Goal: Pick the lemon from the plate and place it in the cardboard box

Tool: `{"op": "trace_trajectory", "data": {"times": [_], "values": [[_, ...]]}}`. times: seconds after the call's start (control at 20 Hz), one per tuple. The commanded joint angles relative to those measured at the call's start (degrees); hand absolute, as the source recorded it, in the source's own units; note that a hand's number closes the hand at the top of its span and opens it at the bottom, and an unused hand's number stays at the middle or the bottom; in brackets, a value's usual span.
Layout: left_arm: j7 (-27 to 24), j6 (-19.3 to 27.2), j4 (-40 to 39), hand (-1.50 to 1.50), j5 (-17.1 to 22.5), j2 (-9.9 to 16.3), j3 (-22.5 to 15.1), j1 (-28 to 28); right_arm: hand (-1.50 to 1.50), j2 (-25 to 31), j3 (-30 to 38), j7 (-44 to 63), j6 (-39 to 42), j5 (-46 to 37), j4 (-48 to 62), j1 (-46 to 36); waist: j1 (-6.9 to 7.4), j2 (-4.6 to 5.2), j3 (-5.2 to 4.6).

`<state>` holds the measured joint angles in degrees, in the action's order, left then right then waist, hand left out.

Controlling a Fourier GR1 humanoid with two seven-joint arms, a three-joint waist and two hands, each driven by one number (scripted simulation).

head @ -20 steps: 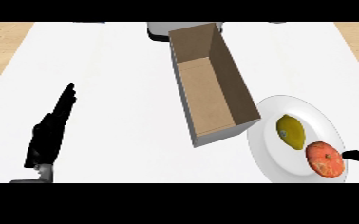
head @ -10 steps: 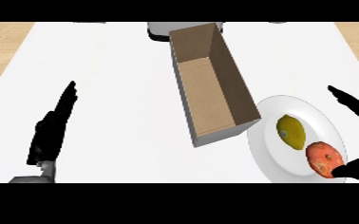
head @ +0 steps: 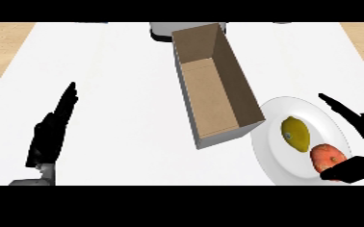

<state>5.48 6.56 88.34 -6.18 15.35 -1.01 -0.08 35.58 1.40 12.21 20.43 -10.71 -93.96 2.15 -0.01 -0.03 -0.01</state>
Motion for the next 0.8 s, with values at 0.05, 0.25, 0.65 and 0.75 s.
{"op": "trace_trajectory", "data": {"times": [0.05, 0.25, 0.65, 0.75], "values": [[1.2, 0.0, 4.6, 0.00, -1.8, -1.6, -0.4, 3.3, -1.50, -3.8, -1.1, -0.9, 0.4, -6.3, 4.5, -1.8, 0.22, 0.01, 0.02], [-1.9, -3.1, 1.4, 0.00, -0.3, -1.6, 2.4, 2.8, -1.50, -5.0, 2.9, 0.0, 2.8, -5.7, -2.0, 2.8, -0.10, -0.03, 0.01], [-1.3, -3.0, -0.3, 0.00, -3.6, -3.5, 2.9, 0.1, -1.50, -12.3, 1.6, -1.3, 0.4, -12.4, 0.9, 1.0, -0.07, 0.00, 0.01], [4.3, -2.2, 3.3, 0.00, -4.8, -3.9, 2.6, -1.6, -1.50, -11.4, 2.3, -4.2, 1.7, -13.6, 4.4, -0.5, -0.01, 0.01, 0.02]]}}
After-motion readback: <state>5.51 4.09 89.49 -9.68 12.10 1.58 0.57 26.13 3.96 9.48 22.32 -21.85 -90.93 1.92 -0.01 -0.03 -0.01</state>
